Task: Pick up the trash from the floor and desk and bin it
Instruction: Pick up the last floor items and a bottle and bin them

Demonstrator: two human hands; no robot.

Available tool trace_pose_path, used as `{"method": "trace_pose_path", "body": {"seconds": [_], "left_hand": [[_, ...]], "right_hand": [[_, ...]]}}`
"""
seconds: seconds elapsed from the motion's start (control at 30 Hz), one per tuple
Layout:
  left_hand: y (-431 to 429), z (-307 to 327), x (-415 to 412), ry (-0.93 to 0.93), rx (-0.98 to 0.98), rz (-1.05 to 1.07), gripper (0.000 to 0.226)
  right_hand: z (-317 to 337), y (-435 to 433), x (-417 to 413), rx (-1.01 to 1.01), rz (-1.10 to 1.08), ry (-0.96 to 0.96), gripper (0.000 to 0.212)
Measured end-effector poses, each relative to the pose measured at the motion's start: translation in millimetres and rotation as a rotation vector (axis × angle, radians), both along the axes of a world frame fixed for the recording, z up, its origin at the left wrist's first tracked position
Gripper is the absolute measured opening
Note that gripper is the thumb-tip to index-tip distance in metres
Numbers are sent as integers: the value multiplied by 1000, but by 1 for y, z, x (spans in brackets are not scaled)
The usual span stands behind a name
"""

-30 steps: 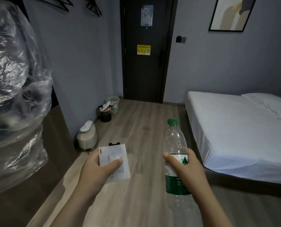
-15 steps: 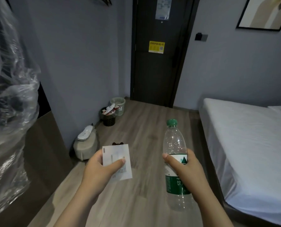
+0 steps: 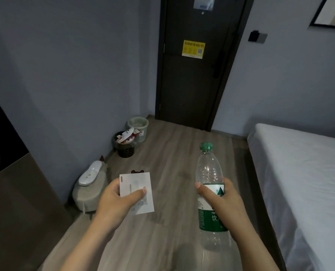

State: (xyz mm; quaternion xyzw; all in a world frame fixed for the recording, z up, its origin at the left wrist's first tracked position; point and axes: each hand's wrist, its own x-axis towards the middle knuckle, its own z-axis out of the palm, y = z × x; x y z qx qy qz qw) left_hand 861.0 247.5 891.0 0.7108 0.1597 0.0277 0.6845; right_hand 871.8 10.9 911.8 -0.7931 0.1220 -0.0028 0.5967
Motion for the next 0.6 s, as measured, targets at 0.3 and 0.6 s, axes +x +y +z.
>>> {"method": "trace_pose_path", "body": {"seconds": [0.3, 0.6], "left_hand": [[-21, 12, 189, 15, 130, 58, 24], [-25, -4, 325, 63, 181, 119, 20]], "right_hand": [[18, -29, 207, 33, 82, -50, 35], [11, -33, 361, 17, 156, -25, 34]]}}
